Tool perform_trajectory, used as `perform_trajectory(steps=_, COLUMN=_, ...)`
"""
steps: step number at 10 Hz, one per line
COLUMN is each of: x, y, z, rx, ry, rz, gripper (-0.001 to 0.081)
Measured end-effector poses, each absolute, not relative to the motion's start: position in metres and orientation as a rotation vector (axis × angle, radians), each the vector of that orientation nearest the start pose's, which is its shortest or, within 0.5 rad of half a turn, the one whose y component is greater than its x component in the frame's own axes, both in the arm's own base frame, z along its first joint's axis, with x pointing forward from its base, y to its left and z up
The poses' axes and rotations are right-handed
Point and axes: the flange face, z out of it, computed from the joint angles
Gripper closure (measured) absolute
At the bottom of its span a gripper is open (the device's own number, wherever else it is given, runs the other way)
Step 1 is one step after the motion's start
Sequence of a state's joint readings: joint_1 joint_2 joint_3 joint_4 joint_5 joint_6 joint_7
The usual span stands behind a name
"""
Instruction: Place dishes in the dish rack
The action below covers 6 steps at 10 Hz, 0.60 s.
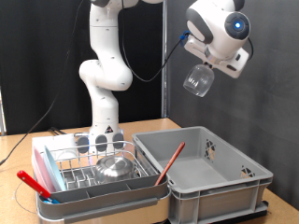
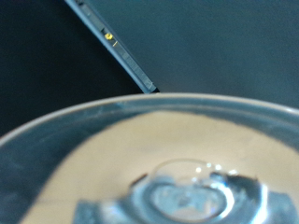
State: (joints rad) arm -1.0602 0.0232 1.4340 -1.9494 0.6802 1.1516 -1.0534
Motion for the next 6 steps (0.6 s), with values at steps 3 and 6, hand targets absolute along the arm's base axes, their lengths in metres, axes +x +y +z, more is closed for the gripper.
perform_trajectory(steps=3, x=0.401, y=0.260, z=0.490, rx=-1.310, ry=-1.594, rz=0.390, gripper=0.0693)
perform_trajectory(steps=6, x=0.396, y=0.265, z=0.501, rx=-1.264, ry=-1.597, rz=0.397, gripper=0.0693)
